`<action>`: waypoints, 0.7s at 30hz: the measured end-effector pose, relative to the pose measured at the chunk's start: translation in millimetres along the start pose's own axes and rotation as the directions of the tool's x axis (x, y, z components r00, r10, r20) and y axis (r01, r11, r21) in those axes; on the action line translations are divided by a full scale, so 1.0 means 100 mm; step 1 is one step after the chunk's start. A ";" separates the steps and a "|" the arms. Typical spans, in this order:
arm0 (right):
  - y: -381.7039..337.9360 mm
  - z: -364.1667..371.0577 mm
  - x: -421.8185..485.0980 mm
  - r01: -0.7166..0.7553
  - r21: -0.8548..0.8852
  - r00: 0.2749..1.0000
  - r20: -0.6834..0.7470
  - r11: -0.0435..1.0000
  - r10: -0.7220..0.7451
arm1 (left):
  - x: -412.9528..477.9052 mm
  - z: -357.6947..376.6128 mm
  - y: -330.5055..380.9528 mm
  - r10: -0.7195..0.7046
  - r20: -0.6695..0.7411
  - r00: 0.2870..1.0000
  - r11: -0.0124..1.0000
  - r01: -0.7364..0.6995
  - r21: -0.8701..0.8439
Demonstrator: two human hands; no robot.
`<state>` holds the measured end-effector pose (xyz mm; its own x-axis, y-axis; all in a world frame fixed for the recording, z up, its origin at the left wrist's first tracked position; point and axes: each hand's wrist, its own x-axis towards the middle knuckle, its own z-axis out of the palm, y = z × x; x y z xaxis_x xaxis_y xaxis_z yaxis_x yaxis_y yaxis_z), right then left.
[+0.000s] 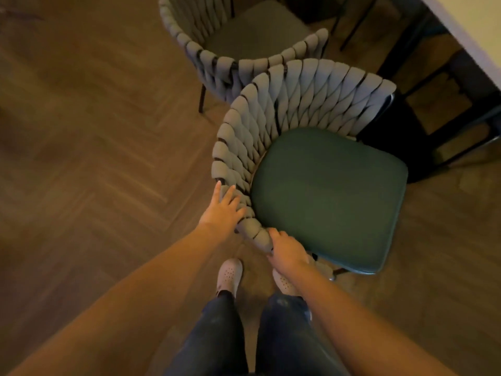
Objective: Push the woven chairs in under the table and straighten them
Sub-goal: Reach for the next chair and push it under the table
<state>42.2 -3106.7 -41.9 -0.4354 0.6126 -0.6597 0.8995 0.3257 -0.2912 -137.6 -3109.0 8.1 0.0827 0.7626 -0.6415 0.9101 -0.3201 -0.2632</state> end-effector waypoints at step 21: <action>1.13 -0.28 -0.33 -0.298 -0.082 0.937 -0.216 0.951 0.275 | 0.81 -0.68 0.54 0.374 0.007 0.927 0.910 -0.368 0.191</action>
<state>157.1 -3070.1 -33.3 -0.1685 0.8192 -0.5482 0.9822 0.1864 -0.0233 -54.1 -3026.4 -8.9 0.4142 0.5834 -0.6986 0.7200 -0.6796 -0.1407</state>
